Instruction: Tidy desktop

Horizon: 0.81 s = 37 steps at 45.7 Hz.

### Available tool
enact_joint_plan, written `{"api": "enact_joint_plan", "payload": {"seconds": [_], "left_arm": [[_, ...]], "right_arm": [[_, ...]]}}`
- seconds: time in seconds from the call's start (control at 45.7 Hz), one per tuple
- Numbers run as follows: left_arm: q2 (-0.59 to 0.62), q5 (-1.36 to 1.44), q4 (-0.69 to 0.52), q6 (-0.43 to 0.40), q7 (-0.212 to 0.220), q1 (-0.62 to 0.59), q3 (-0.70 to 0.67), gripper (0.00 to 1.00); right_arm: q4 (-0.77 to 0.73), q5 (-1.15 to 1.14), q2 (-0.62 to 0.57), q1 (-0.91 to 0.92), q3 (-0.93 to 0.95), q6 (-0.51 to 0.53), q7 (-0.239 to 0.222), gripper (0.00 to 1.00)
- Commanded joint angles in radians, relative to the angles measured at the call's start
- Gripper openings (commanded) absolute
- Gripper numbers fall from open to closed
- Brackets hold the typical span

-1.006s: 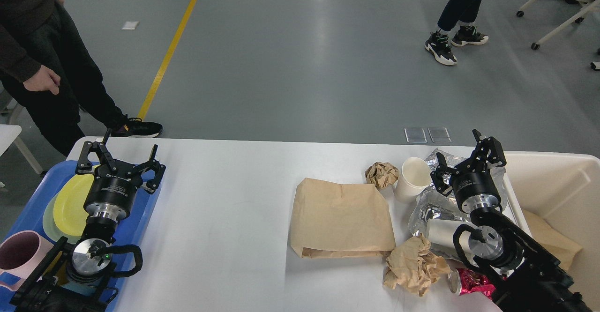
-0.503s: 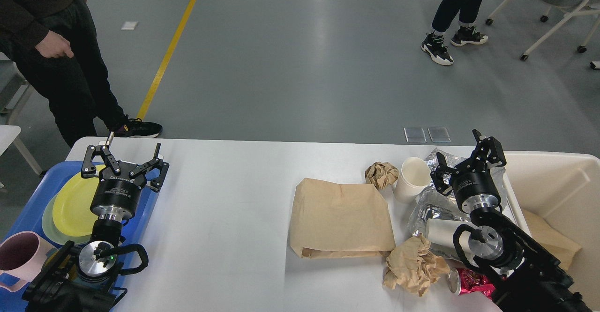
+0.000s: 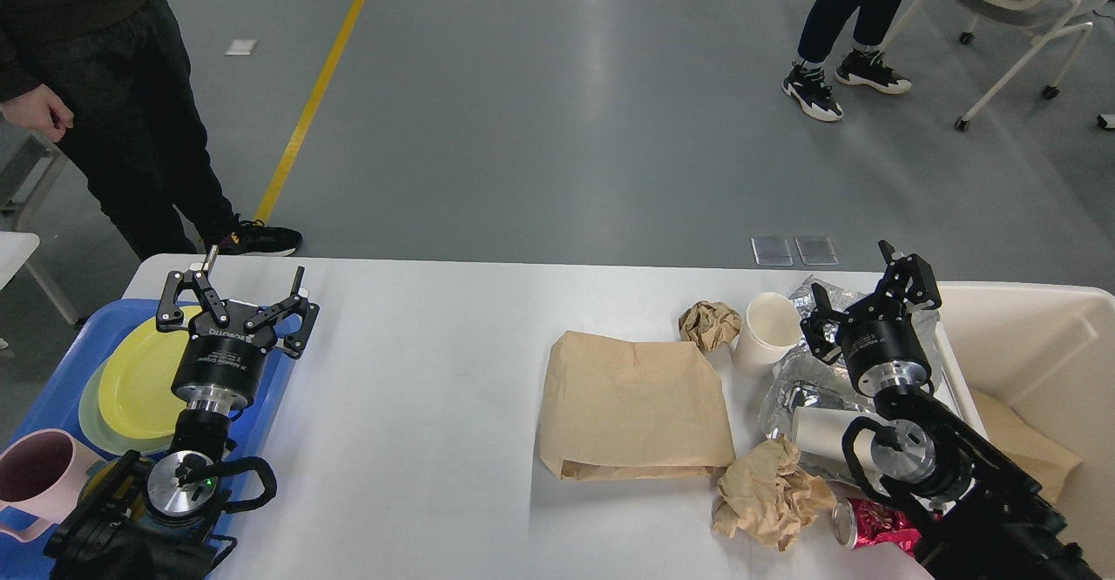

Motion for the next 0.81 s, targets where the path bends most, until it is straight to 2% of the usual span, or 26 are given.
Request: {"api": "enact_joint_plan", "payload": {"seconds": [0.0,0.678,0.788], "left_arm": [[0.0,0.0,0.0,-0.001,0.0,0.001,-0.001,0.96],[0.0,0.0,0.0,-0.001,0.0,-0.001,-0.001,0.96],[0.0,0.0,0.0,-0.001,0.0,-0.001,-0.001,0.96]], "right_arm": [[0.0,0.0,0.0,0.0,0.0,0.0,0.0,1.0],[0.005,0.0,0.003,0.003,0.006,0.002,-0.004,1.0],[0.005,0.029,-0.029,0.018,0.023,0.002,-0.004,1.0]]}}
